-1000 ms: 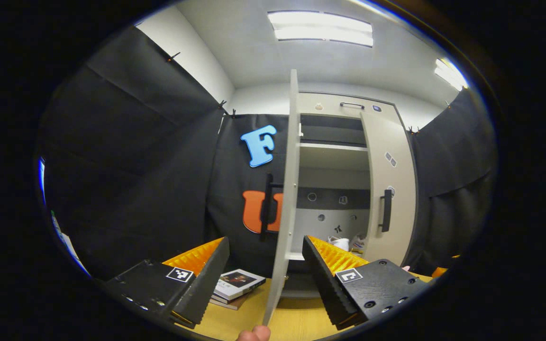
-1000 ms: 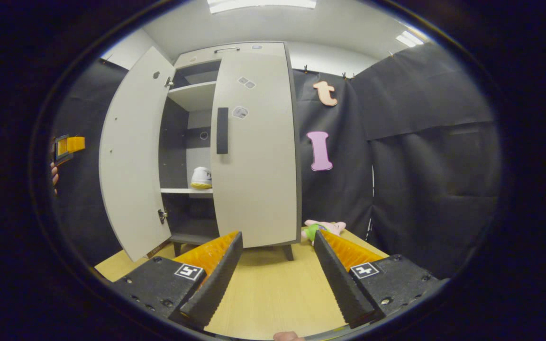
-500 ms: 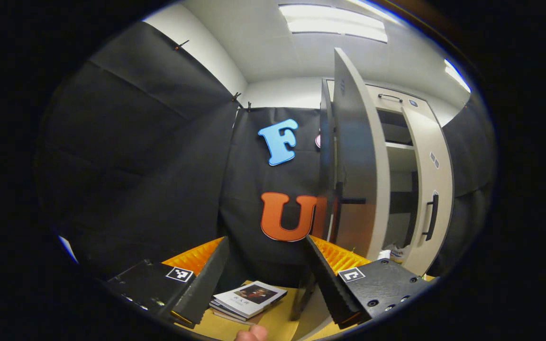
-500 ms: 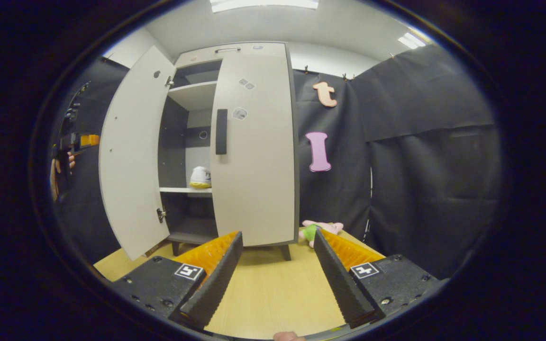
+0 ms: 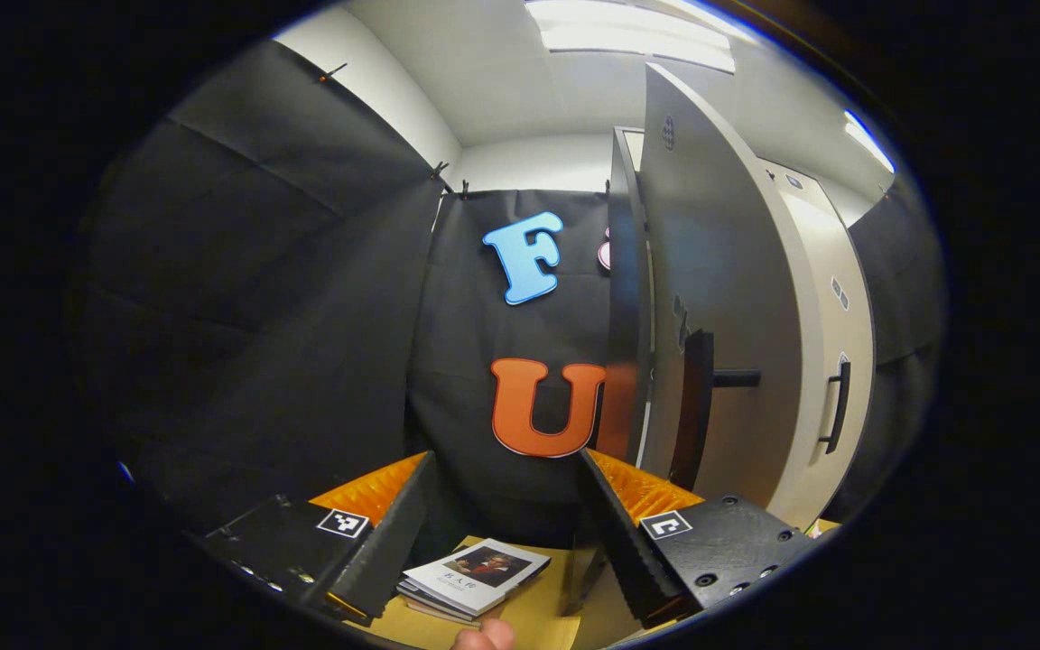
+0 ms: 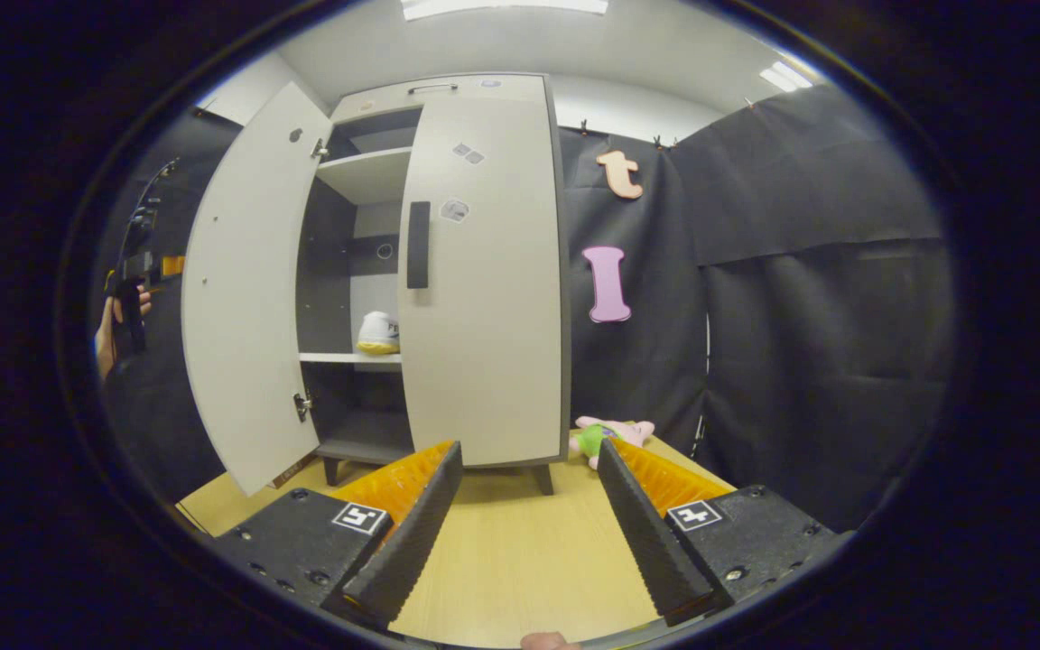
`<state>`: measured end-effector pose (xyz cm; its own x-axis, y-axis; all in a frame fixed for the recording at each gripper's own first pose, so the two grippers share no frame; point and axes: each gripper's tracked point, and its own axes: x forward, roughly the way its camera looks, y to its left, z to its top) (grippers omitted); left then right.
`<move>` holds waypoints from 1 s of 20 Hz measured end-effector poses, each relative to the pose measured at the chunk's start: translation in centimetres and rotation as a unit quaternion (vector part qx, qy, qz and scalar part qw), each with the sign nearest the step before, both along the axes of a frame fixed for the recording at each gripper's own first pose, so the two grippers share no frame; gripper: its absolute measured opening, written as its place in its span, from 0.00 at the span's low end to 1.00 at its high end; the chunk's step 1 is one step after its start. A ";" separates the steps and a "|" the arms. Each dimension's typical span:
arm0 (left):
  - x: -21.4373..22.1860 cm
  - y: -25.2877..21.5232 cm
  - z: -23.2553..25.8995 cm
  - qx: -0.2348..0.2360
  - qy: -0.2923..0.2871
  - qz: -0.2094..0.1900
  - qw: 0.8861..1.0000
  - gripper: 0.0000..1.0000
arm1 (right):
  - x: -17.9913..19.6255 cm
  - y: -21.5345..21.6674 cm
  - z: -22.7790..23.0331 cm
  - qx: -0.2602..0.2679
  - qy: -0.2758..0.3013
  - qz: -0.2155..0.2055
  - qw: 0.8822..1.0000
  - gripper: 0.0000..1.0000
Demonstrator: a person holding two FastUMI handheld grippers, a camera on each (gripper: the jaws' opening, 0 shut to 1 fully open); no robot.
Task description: Grab one shoe with the right hand and put it into the shoe cabinet, grab the other shoe with the left hand and put it into the shoe cabinet; then close the right door with the right hand and the left door with the left hand.
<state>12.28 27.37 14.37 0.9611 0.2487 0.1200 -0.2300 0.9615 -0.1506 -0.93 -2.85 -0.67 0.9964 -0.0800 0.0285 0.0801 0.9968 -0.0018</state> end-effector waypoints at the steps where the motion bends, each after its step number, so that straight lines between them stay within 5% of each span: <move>1: 0.1 -0.3 -0.1 -0.006 0.002 -0.006 1.000 0.93 | 0.1 0.0 0.2 0.000 -0.002 0.001 1.000 0.94; 12: 0.5 -7.6 0.3 -0.014 0.005 -0.058 0.998 0.92 | 0.1 -0.1 0.5 0.001 -0.008 0.005 1.000 0.93; 20: 5.3 -16.4 1.8 -0.021 -0.007 -0.125 0.992 0.93 | -0.1 -1.6 0.9 0.005 -0.011 -0.005 1.000 0.98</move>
<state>17.53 10.95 16.19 0.9916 0.0085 0.1289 0.0167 0.9811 -0.1928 -1.02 -4.40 0.28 0.9946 -0.0913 0.0500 0.0909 0.9958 0.0097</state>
